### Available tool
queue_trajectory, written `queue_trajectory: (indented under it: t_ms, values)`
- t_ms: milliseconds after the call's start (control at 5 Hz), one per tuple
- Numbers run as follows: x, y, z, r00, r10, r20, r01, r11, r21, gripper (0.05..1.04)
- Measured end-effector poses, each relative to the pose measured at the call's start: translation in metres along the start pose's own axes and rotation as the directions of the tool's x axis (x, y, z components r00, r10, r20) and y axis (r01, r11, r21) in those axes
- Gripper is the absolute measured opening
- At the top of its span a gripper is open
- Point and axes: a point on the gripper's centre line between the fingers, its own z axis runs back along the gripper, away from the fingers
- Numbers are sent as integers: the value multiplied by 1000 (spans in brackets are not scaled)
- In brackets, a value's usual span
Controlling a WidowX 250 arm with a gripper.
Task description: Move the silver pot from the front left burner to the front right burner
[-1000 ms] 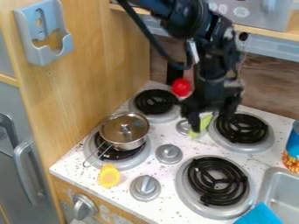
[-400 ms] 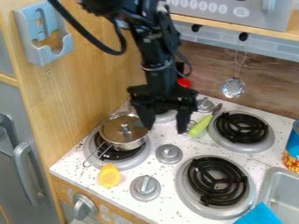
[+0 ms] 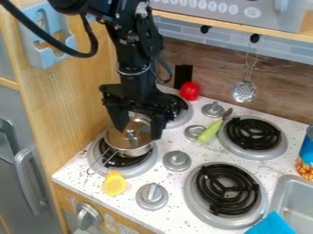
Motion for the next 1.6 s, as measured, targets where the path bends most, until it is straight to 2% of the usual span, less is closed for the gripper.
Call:
queue_trajectory:
  t_ms: [200,400,600,800,1200,1400,1600]
  values:
    - [0,22,-2,999,48,26,-48,999,22,997]
    - [3,44,-17,995,93,30,-94,995,19,997]
    - [0,62,-30,993,119,-6,-118,993,16,997]
    - [-1,74,-44,995,100,-26,-101,995,-23,997]
    - [2,76,-71,999,45,6,-45,997,-68,997]
    - [-2,75,-89,998,44,-35,-47,996,-71,997]
    - [1,75,-102,998,43,-47,-46,998,-52,997]
